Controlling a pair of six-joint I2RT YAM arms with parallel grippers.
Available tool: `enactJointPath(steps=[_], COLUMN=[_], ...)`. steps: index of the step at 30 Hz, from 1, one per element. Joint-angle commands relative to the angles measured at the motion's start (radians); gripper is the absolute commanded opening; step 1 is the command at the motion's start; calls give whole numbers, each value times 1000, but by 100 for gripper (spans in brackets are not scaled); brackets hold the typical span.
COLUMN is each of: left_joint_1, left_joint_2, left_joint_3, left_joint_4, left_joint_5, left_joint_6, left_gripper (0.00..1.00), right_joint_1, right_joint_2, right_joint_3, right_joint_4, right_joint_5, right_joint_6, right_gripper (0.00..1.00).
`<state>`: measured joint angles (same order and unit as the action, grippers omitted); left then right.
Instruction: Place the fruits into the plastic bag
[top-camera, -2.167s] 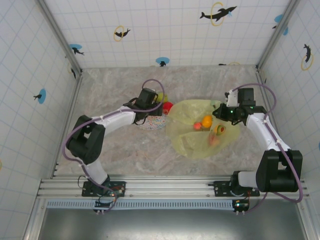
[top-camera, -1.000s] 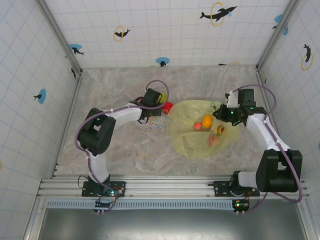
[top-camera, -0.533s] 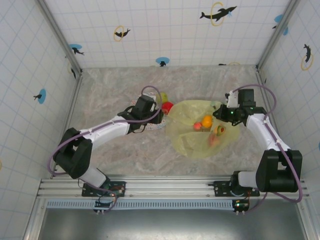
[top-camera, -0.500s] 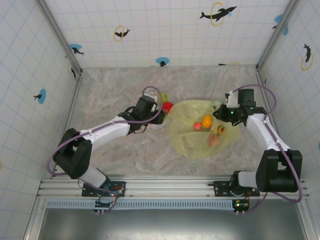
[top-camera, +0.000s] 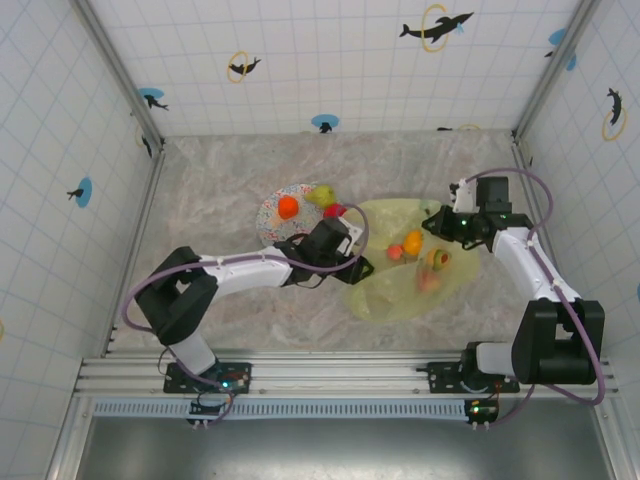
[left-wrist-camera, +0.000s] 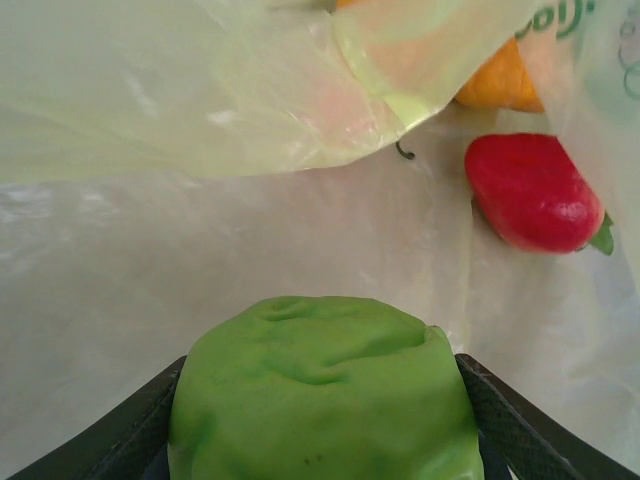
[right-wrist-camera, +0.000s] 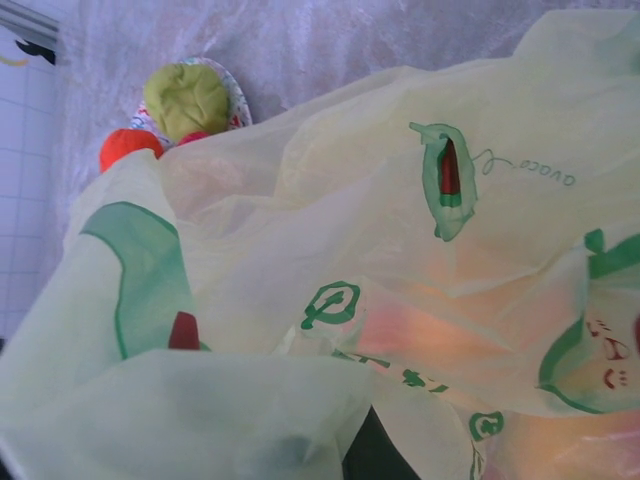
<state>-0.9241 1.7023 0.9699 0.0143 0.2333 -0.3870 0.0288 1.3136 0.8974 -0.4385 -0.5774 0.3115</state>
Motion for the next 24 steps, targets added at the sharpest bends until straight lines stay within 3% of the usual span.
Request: enactJointPath(steps=[1, 8, 24], left_joint_1=[-5, -7, -7], left_joint_2=[45, 180, 296], left_joint_3=[61, 214, 321], left_joint_4=[55, 79, 265], left_joint_5=[53, 49, -161], left_joint_6=[41, 42, -129], left_gripper=[53, 53, 55], right_joint_1=[18, 56, 72], right_joint_2=[-24, -31, -36], right_joint_3=[-13, -49, -48], right_joint_4=[78, 120, 93], right_joint_5=[-51, -62, -72], right_joint_6=[51, 84, 51], right_gripper=[0, 0, 0])
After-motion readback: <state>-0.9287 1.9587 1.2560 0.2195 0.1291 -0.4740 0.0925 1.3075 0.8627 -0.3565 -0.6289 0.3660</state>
